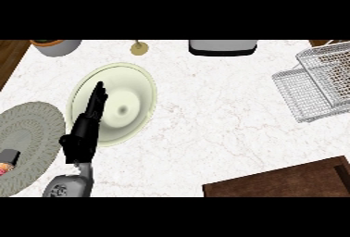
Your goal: Pick the croissant from the tray and place it in the tiered basket
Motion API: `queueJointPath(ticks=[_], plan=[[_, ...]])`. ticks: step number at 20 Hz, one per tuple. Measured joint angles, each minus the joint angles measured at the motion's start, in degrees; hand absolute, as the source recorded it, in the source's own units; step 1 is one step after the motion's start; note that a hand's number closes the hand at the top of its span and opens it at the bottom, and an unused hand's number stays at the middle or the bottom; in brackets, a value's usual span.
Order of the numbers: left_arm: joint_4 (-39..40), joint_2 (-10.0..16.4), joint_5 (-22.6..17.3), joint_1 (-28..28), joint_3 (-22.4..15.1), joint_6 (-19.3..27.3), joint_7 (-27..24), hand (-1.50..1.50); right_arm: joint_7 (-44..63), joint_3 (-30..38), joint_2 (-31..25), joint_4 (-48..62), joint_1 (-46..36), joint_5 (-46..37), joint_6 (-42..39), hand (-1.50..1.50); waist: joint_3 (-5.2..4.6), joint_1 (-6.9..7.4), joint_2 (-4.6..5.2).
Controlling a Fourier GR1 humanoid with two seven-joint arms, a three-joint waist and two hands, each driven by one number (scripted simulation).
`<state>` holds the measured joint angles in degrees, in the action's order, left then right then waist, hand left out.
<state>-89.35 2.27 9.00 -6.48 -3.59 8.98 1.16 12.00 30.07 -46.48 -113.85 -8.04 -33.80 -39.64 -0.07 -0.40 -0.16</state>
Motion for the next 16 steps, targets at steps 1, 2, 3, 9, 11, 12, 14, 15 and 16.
queueJointPath(ticks=[1, 2, 3, 9, 11, 12, 14, 15, 16], plan=[[0.5, -0.3, 0.3, -0.2, -0.3, 0.2, -0.3, 0.0, 1.3, 0.6, 0.1, 0.8, -2.0, 1.8, -1.2, 1.5, -0.01, 0.15, 0.03], [0.8, -0.5, 0.3, -0.9, -0.3, 0.3, 0.1, 0.0, 2.6, 1.0, 0.5, 1.7, -3.7, 3.5, -2.1, 1.5, -0.02, 0.25, 0.06], [0.8, -0.6, 0.6, -1.5, -0.3, 0.5, 0.6, 0.0, 3.6, 1.4, 1.1, 2.9, -5.4, 5.1, -2.8, 1.5, -0.02, 0.39, 0.08], [-0.1, -0.8, 0.9, -1.7, -0.6, 0.4, 1.4, 0.0, 8.3, -2.1, 1.0, 11.8, -16.1, 7.1, -2.2, 1.5, 0.02, 0.99, 0.21], [-0.8, -1.3, 1.5, -1.3, -1.3, 0.8, 1.8, 0.0, 8.3, -4.5, 1.1, 15.5, -19.0, 5.4, -0.2, 1.5, 0.03, 1.17, 0.25], [-1.2, -1.1, 1.3, -1.5, -1.1, 0.6, 2.1, 0.0, 8.3, -5.3, 0.6, 17.7, -21.0, 4.6, 0.8, 1.5, 0.04, 1.29, 0.29], [-1.2, -1.0, 1.5, -2.1, -1.5, 0.8, 2.7, 0.0, 6.1, -7.0, -0.5, 22.2, -22.9, 2.0, 3.2, 1.5, 0.04, 1.36, 0.34], [-0.3, -1.1, 1.3, -2.7, -1.1, 0.8, 2.2, 0.0, 5.2, -8.2, -0.9, 24.5, -24.2, 0.7, 4.4, 1.5, 0.04, 1.37, 0.37], [0.1, -1.2, 1.2, -2.6, -1.1, 0.8, 1.9, 0.0, 3.9, -9.0, -1.6, 27.2, -25.5, -0.4, 5.4, 1.5, 0.04, 1.41, 0.4]])
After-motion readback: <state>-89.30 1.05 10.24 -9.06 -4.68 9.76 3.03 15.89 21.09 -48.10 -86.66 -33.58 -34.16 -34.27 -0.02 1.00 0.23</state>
